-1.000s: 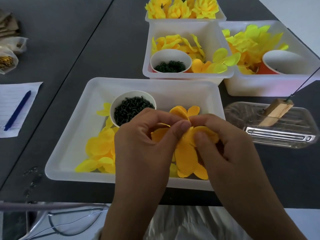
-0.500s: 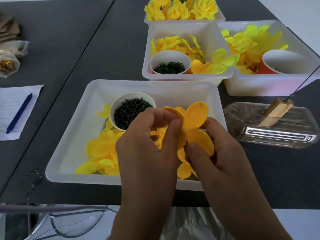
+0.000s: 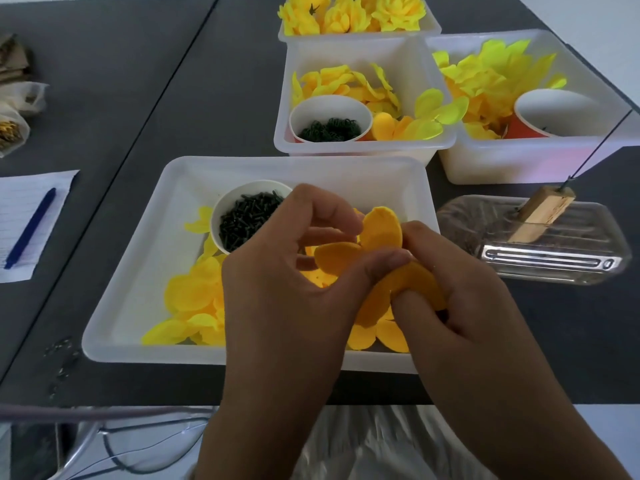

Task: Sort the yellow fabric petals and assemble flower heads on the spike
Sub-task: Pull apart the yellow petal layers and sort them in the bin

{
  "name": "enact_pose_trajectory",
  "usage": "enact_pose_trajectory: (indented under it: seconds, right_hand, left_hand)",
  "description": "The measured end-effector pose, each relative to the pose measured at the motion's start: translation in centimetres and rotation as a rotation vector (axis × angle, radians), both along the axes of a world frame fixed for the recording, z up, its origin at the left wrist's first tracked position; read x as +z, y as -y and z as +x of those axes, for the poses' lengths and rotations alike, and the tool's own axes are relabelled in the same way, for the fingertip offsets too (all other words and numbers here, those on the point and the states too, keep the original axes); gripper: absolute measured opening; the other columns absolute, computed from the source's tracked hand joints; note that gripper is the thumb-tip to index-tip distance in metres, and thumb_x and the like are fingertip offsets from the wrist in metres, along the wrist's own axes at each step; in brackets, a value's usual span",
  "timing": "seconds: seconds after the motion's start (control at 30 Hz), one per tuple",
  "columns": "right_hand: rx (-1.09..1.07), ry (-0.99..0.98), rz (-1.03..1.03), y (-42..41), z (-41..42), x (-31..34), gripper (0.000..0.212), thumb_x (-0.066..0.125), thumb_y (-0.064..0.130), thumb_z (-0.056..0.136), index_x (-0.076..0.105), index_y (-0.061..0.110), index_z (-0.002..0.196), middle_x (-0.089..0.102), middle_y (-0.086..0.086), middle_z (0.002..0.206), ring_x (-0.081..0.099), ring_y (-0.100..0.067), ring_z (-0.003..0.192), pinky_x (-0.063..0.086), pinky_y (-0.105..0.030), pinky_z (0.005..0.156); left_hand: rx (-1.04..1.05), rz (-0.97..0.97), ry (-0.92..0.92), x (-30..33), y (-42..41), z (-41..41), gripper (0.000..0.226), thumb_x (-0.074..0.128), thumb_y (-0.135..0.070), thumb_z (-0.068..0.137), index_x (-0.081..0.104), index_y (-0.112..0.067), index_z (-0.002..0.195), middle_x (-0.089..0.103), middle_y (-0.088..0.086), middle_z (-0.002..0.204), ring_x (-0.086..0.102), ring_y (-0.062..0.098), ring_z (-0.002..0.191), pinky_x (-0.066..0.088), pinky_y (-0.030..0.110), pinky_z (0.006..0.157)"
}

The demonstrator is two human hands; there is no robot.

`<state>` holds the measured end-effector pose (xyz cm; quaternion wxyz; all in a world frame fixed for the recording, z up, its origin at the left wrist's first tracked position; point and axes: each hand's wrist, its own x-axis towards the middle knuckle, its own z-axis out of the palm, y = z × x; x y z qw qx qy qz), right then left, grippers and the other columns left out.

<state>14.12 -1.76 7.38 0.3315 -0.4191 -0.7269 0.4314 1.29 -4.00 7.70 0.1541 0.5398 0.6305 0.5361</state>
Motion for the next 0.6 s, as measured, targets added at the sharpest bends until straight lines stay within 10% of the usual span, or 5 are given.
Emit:
enact_pose_trajectory:
  seconds: [0.33,0.6]
  right_hand:
    - [0.106,-0.039,-0.189,-0.2,1.0,0.1,0.015,0.045,0.029,0.081,0.059,0.027,0.086,0.052,0.000,0.061,0.046,-0.008,0.049,0.044,-0.018,0.048]
    - [0.026,-0.128,-0.327,0.1,-0.2,-0.2,0.024,0.064,0.053,0.075,0.052,0.044,0.094,0.068,0.003,0.090,0.067,-0.021,0.077,0.059,-0.034,0.062]
  left_hand:
    - [-0.126,-0.081,0.074,0.0,-0.1,-1.0,0.024,0.078,-0.036,0.068,0.055,-0.032,0.075,0.066,-0.015,0.078,0.067,0.007,0.083,0.048,0.012,0.060]
    - [0.186,-0.009,-0.004,-1.4,0.0,-0.3,0.013,0.056,-0.028,0.089,0.043,-0.030,0.088,0.055,-0.015,0.084,0.059,0.003,0.079,0.051,0.016,0.061]
